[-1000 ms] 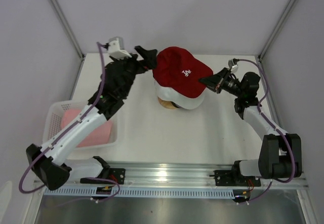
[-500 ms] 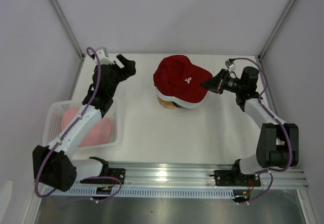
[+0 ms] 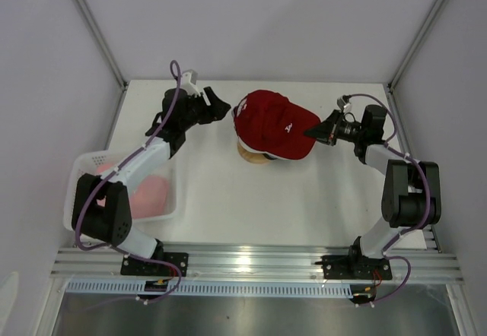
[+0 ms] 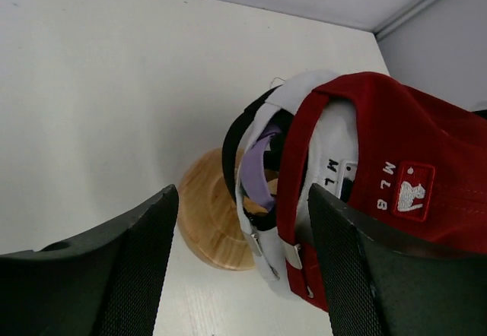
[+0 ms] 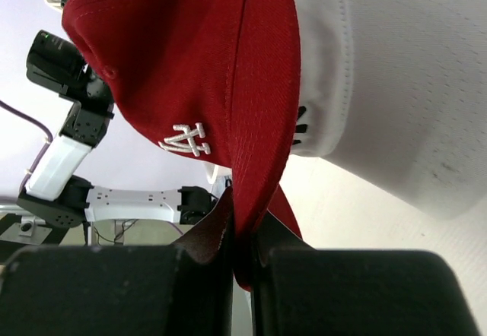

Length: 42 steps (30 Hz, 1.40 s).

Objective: Stack the hats

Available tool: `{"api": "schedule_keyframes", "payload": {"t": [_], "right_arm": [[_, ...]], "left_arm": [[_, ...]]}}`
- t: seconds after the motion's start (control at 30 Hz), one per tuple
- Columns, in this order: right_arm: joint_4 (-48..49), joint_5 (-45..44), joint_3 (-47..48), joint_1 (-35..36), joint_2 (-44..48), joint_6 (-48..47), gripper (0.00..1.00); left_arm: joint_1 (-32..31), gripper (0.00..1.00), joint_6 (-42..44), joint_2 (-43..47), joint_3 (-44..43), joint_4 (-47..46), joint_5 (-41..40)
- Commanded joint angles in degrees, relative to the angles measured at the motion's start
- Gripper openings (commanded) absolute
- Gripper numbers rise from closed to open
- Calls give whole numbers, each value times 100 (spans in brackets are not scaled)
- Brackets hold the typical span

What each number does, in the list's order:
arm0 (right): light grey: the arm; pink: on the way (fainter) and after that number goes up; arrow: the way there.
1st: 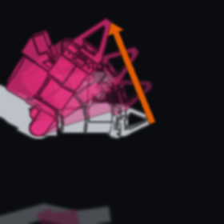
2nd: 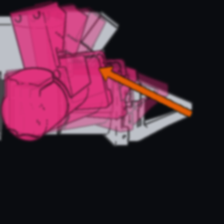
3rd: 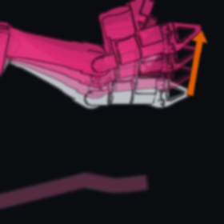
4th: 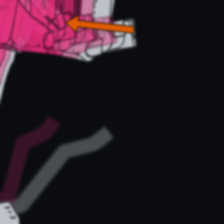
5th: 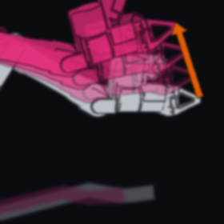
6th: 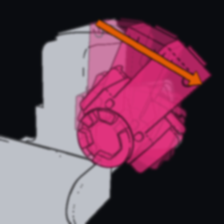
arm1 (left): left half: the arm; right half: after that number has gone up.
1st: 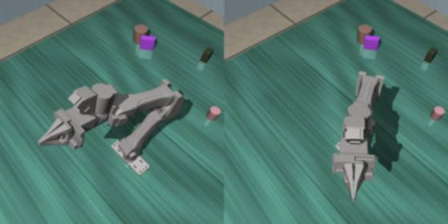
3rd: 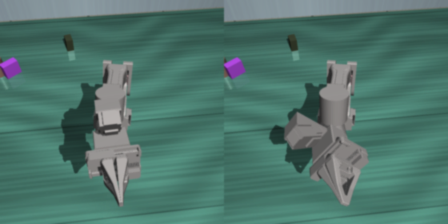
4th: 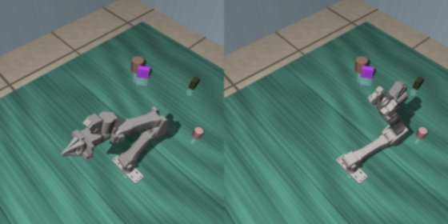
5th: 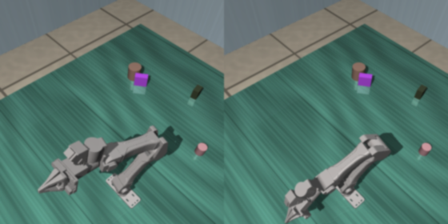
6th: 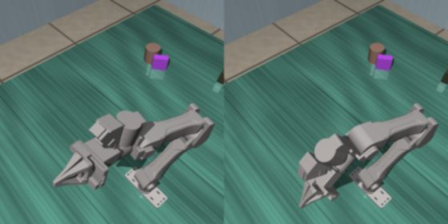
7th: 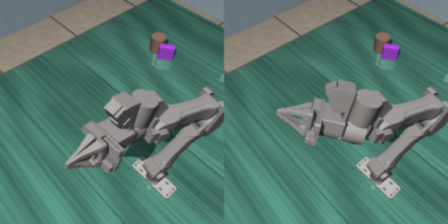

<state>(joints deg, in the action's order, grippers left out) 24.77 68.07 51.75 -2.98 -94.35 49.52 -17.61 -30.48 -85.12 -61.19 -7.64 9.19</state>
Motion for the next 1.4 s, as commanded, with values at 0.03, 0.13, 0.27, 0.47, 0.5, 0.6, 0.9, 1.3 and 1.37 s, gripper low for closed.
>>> {"api": "schedule_keyframes", "payload": {"t": [0.03,0.13,0.27,0.47,0.5,0.6,0.9,1.3,1.37], "right_arm": [[528,-136,-86,-290,-233,-126,8],[441,-171,-86,-422,-233,-223,9],[414,-172,-33,-440,-295,-188,10],[414,-154,37,-422,-374,-162,11],[405,-154,46,-405,-383,-162,11],[283,-163,90,-343,-357,-275,11],[-183,-154,389,-194,-541,-557,12],[-763,-250,757,-194,-576,-786,15],[-948,-294,959,-194,-637,-803,15]], "left_arm": [[20,68,358,-320,-428,-239,935],[20,65,420,-470,-473,-264,1260],[20,65,490,-453,-368,-422,1559],[-23,66,604,-549,-411,-563,1727],[-32,66,631,-593,-498,-494,1709],[-120,65,727,-768,-832,-240,1429],[-586,57,1387,-1611,-2176,1123,14],[-832,43,1703,-2237,-2846,2178,-893],[-841,37,1712,-2315,-2855,2240,-1077]]}}
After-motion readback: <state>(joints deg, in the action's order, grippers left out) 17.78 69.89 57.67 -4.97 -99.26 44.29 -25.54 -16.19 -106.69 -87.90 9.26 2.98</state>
